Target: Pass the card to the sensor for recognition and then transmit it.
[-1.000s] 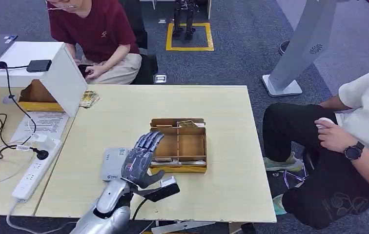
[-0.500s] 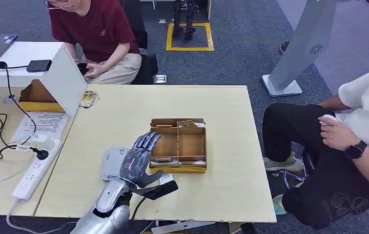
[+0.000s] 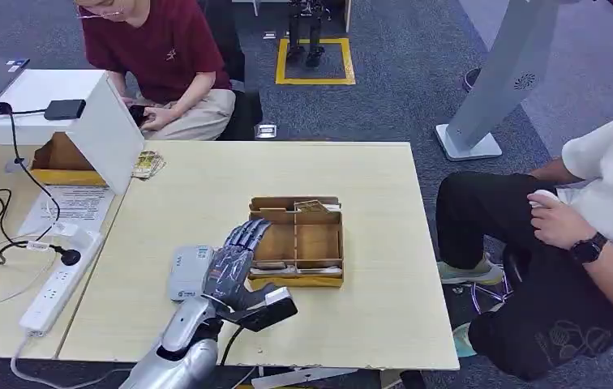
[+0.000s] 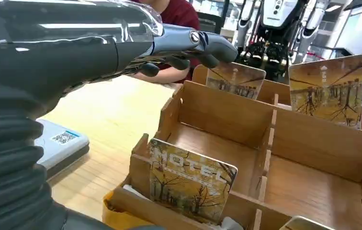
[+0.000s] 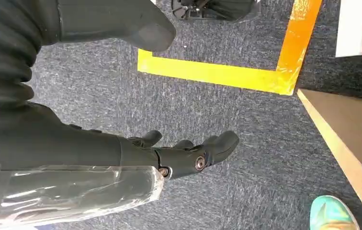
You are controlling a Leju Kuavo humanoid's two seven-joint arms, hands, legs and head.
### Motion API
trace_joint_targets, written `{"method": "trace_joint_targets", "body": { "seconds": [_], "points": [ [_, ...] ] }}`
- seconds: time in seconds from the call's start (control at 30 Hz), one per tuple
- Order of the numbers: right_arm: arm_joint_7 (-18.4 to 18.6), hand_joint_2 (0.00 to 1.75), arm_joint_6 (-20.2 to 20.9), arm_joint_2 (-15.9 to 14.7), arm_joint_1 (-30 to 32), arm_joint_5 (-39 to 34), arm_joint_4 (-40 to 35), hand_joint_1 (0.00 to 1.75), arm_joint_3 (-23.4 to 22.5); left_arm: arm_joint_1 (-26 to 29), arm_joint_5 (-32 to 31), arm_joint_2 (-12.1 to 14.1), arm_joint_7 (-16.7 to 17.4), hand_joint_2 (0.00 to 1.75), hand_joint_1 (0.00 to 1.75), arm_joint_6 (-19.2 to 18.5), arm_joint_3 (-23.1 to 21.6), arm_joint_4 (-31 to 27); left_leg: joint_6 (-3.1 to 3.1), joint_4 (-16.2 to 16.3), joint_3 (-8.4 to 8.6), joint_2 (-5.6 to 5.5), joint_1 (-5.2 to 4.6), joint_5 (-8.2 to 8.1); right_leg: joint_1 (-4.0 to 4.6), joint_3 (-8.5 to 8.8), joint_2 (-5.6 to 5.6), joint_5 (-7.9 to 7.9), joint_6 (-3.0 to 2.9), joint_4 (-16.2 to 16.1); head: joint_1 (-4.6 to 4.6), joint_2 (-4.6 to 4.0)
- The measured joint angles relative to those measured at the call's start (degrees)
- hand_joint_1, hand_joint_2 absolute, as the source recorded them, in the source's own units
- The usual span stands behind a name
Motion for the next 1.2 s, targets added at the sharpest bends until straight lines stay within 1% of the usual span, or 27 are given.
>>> {"method": "trace_joint_targets", "body": {
  "seconds": [0.23, 0.37, 0.63, 0.67, 0.7, 0.73, 1.2],
  "points": [
    [-0.02, 1.75, 0.0, 0.02, 0.0, -0.02, 0.0, 0.0, 0.04, 0.0, 1.14, -0.17, -0.44, 1.75, 0.0, -0.02, 0.04, -0.22, 0.0, 0.0, 0.0, 0.0, 0.0, 0.0, 0.0, 0.0, 0.0, 0.0, 0.0, 0.01, 0.0, 0.0],
    [0.0, 1.75, 0.02, 0.02, 0.01, -0.02, -0.02, 0.0, 0.07, 0.0, 1.2, -0.33, -0.63, 1.75, 0.0, -0.61, 0.07, -0.31, 0.0, 0.0, 0.0, 0.0, 0.0, 0.0, 0.0, 0.0, 0.0, 0.0, 0.0, 0.01, 0.02, 0.0],
    [0.0, 1.75, 0.02, 0.07, 0.04, -0.04, -0.04, 0.0, 0.2, 0.0, 1.2, -0.48, -0.7, 1.75, 0.0, -0.66, 0.07, -0.33, 0.0, 0.0, 0.0, 0.0, 0.0, 0.0, 0.0, 0.0, 0.0, 0.0, 0.0, 0.01, 0.0, 0.0],
    [0.0, 1.75, 0.02, 0.09, 0.04, -0.02, -0.07, 0.0, 0.22, 0.0, 1.2, -0.5, -0.7, 1.75, 0.33, -0.63, 0.07, -0.33, 0.0, 0.0, 0.0, 0.0, 0.0, 0.0, 0.0, 0.0, 0.0, 0.0, 0.0, 0.01, 0.0, 0.0],
    [0.0, 1.75, 0.02, 0.09, 0.05, -0.04, -0.07, 0.0, 0.26, 0.0, 1.2, -0.5, -0.7, 1.75, 1.55, -0.63, 0.07, -0.33, 0.0, 0.0, 0.0, 0.0, 0.0, 0.0, 0.0, 0.0, 0.0, 0.0, 0.0, 0.01, 0.0, 0.0],
    [0.02, 1.75, 0.02, 0.11, 0.05, -0.04, -0.07, 0.0, 0.33, 0.0, 1.25, -0.5, -0.7, 1.75, 1.75, -0.63, 0.07, -0.33, 0.0, 0.0, 0.0, 0.0, 0.0, 0.0, 0.0, 0.0, 0.0, 0.0, 0.0, 0.01, 0.0, 0.0],
    [0.33, 1.75, 0.02, 0.42, 0.05, -0.52, -0.57, 0.0, 1.03, 0.01, 1.55, -0.46, -0.7, 1.75, 1.75, -1.22, 0.07, -0.31, 0.0, 0.0, 0.0, 0.0, 0.0, 0.0, 0.0, 0.0, 0.0, 0.0, 0.0, 0.01, 0.0, 0.0]
  ]
}}
